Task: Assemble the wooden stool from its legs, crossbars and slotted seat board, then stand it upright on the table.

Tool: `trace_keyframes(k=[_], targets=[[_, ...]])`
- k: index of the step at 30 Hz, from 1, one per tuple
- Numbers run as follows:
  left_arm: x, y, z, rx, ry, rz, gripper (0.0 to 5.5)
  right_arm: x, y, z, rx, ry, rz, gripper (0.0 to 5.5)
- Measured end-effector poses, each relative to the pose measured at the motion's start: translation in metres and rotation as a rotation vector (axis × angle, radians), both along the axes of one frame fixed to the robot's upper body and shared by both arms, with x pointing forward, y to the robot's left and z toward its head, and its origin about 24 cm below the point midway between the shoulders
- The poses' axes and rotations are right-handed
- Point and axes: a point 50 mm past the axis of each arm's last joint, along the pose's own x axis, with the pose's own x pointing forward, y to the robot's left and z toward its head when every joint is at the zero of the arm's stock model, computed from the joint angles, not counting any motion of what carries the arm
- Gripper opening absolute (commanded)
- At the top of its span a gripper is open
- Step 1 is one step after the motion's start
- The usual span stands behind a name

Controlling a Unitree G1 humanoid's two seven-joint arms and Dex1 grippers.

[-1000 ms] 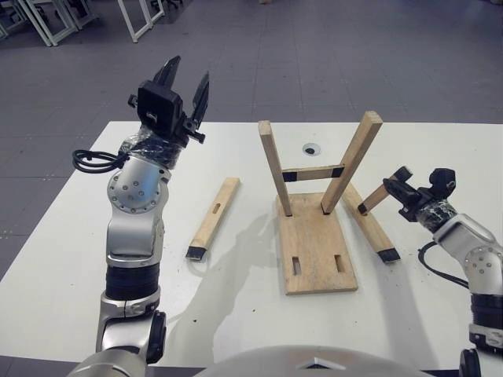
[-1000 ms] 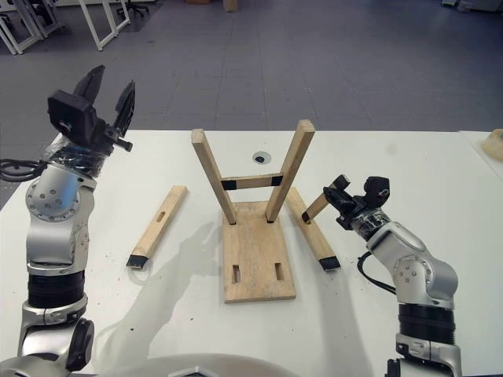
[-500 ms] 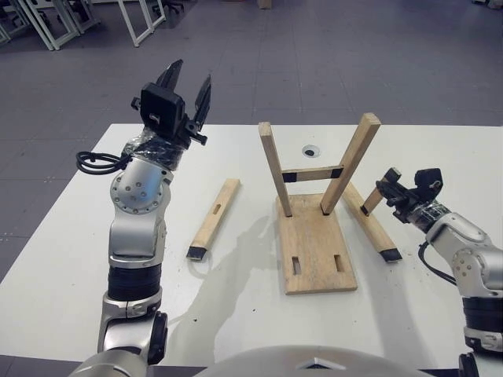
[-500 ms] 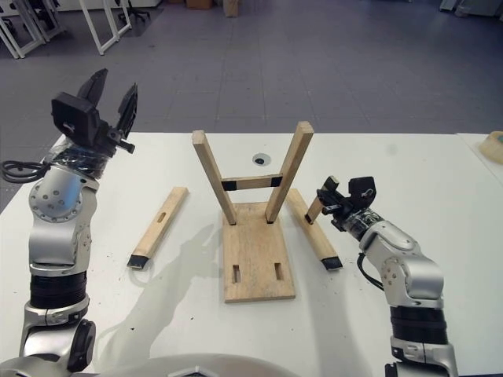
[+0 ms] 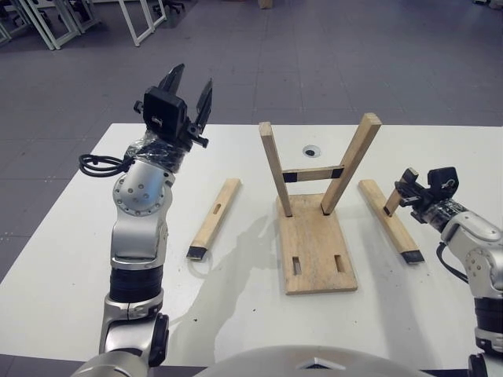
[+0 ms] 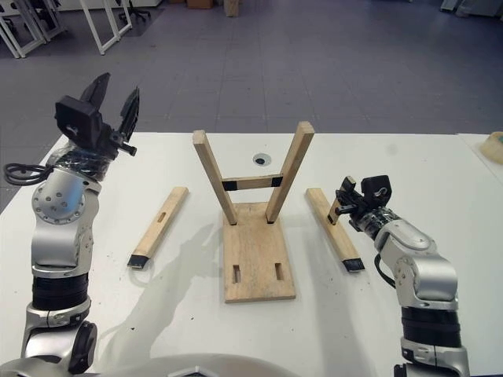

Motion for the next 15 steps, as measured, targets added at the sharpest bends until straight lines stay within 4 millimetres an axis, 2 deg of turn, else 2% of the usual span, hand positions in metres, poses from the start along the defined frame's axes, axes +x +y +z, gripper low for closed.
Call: trace_keyframes(k=[1, 5, 8, 11, 13, 15], targets=[[0.000, 0.000, 0.000, 0.000, -0.001, 0.000, 2.24, 0.001, -0.001, 0.001, -0.003, -0.003, -0.013, 0.77], [0.000, 0.000, 0.000, 0.000, -0.002, 0.000, 2.24, 0.000, -0.004, 0.001, -0.020, 0.007, -0.044, 1.44], [-0.001, 0.000, -0.001, 0.000, 0.002, 0.001, 2.24, 0.003, -0.001, 0.011, -0.020, -0.025, -0.046, 1.95], [-0.001, 0.002, -0.005, 0.000, 0.018, 0.007, 2.24, 0.013, 0.001, 0.044, -0.011, -0.117, -0.058, 2.40], [-0.002, 0.001, -0.005, 0.000, 0.016, 0.006, 2.24, 0.020, 0.006, 0.083, 0.002, -0.241, -0.069, 2.61], [-0.001, -0.001, -0.005, -0.003, 0.015, -0.001, 2.24, 0.023, 0.013, 0.107, 0.014, -0.316, -0.069, 2.61]])
